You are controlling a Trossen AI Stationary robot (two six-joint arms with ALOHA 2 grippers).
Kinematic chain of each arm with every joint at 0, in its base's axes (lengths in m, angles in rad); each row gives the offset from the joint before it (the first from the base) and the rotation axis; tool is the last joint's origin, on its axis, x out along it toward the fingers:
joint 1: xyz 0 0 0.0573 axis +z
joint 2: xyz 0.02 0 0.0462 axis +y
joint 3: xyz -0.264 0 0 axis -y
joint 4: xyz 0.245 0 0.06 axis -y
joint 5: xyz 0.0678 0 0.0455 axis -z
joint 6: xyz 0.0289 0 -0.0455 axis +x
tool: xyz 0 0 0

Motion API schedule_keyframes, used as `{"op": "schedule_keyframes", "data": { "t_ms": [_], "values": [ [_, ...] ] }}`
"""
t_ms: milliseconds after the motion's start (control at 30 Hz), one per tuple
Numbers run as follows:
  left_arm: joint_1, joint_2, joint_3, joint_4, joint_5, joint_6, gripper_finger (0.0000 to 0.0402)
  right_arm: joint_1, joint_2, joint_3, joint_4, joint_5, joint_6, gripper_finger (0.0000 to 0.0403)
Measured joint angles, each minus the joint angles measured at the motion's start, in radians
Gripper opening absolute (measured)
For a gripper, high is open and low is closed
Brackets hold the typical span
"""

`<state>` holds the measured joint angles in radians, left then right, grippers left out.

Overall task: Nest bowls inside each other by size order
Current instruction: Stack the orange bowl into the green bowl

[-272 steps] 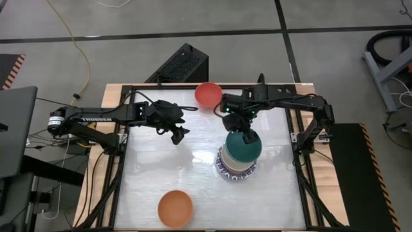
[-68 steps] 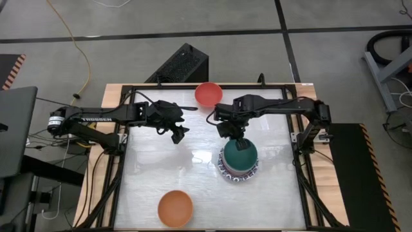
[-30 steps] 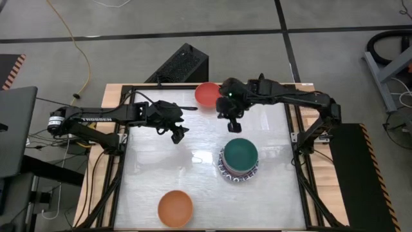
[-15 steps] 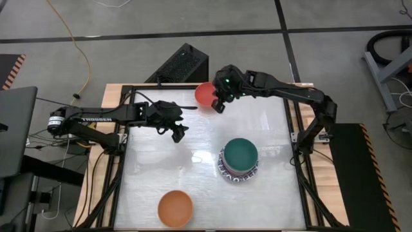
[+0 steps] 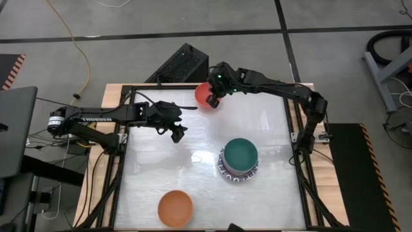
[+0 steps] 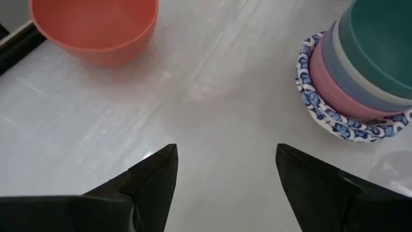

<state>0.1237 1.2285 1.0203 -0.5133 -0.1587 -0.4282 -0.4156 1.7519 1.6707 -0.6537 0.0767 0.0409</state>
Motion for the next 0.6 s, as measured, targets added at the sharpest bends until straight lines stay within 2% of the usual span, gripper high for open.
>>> {"op": "schedule_keyframes", "data": {
  "t_ms": [100,267,600],
  "values": [
    [0.0,0.0,0.0,-0.001,0.019,-0.011,0.0251,-0.017,0.039,0.0,0.018,-0.028,-0.034,0.0008],
    [-0.001,0.0,0.0,-0.001,0.056,-0.011,0.0251,-0.043,0.099,0.0,0.071,-0.154,-0.137,0.0008],
    [-0.001,0.0,0.0,0.004,0.127,-0.012,0.0251,-0.058,0.12,0.0,0.133,-0.184,-0.322,0.0012]
  ]
}}
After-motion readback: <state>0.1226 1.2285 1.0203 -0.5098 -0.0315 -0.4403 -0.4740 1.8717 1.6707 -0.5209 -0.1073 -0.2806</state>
